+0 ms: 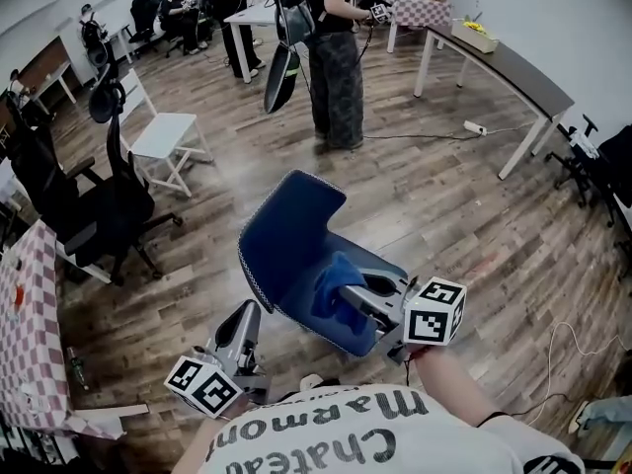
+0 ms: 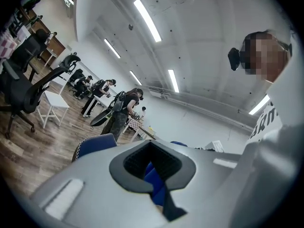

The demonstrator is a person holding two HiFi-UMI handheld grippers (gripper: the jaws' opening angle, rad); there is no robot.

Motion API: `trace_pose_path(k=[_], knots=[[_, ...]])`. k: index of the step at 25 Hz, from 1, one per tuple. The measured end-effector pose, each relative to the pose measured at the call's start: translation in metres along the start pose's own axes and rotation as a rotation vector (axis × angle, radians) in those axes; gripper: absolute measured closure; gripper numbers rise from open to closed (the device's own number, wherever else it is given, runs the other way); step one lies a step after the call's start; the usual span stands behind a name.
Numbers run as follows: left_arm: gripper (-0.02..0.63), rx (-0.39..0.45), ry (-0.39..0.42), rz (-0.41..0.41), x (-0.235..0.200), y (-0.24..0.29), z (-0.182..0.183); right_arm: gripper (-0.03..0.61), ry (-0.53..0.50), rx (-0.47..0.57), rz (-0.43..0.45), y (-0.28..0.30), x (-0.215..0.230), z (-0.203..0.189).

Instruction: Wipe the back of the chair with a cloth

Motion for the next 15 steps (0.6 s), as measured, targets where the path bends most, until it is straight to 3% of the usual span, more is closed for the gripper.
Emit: trace_pose_path(k=[15], knots=[[0.611,0.014,0.043,0.029,-0.049,-0.009,0.011,0.528,-0.036,-0.105,0.029,0.078,0.001,0.01]])
Point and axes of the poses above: the fingertips, and each gripper's own axes: y forward along the fingers, x to its right, z out of its top, the point moved 9 cm from there along -y, backward along the fingers, and after that the axes turned 5 degrees about -z, right-handed, at the moved point
